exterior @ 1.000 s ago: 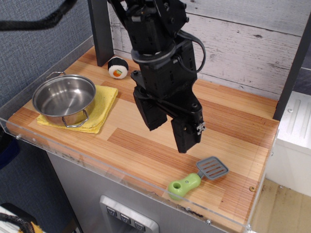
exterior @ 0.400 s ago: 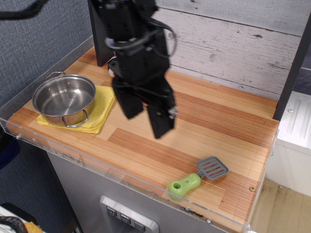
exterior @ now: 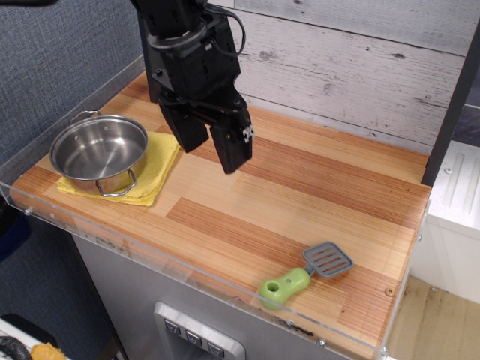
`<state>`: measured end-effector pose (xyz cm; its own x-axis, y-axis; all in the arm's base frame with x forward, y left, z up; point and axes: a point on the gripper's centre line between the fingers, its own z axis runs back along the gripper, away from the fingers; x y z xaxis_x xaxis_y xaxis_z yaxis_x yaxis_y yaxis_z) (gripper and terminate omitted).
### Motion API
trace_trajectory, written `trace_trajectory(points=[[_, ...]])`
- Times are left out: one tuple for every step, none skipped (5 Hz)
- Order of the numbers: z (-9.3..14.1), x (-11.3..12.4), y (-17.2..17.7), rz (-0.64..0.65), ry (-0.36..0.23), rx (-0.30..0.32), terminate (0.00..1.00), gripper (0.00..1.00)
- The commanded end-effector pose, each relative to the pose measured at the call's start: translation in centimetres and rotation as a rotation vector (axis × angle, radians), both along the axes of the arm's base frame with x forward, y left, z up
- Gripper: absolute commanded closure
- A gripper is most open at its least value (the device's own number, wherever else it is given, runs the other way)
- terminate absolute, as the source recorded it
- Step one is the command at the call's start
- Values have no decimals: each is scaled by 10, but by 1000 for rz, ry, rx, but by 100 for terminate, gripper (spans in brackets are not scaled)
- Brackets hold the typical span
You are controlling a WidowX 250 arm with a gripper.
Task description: Move the sushi above the spatula.
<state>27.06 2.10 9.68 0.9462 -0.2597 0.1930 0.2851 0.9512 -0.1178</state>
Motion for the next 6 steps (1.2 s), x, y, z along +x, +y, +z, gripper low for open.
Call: trace_trajectory(points=[[-1,58,25,29,-74,23,0,0],[-13,85,48,79,-73,31,0,0],[-21,95,71,130,-64,59,0,0],[-25,98,93,172,-41,95,0,0],[-30,101,110,202,-41,95,0,0],[-37,105,123,231,-28,96,0,0]])
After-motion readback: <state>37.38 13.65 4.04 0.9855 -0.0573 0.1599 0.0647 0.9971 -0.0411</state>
